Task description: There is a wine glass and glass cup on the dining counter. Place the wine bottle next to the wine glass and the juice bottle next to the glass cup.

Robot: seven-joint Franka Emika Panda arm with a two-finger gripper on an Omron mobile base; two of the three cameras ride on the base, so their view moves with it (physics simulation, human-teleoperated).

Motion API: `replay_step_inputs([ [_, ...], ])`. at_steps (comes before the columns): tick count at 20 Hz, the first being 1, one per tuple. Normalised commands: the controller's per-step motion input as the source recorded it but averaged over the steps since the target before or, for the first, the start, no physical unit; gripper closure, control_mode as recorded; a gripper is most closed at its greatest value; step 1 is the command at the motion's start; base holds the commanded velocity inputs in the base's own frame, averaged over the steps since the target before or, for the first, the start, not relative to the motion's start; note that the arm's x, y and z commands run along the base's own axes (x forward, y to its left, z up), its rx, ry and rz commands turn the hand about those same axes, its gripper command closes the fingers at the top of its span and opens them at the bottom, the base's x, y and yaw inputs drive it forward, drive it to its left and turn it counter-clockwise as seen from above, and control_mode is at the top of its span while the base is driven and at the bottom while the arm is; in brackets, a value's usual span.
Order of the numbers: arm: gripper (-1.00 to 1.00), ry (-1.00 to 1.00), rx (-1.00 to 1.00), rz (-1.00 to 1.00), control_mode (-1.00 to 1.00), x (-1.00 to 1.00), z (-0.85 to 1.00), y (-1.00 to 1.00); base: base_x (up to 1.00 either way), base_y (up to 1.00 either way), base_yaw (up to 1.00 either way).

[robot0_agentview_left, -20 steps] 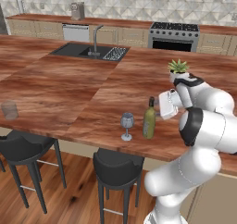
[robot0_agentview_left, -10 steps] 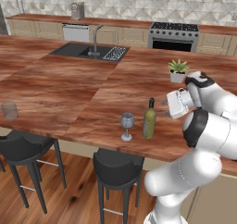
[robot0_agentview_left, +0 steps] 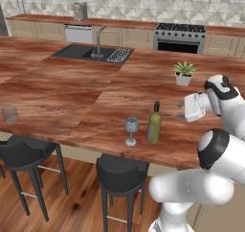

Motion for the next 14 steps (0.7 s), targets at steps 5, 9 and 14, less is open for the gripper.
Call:
replay_step_inputs([
  [5,-1.0,0.19,-0.02,-0.38,-1.0,-0.44,0.15,0.0,0.0,0.0,0.0],
  [9,-1.0,0.44,-0.01,-0.41,-1.0,-0.35,0.12,0.0,0.0,0.0,0.0],
  [14,-1.0,0.46,-0.05,-0.41,-1.0,-0.37,0.01,0.01,0.0,0.0,0.0],
])
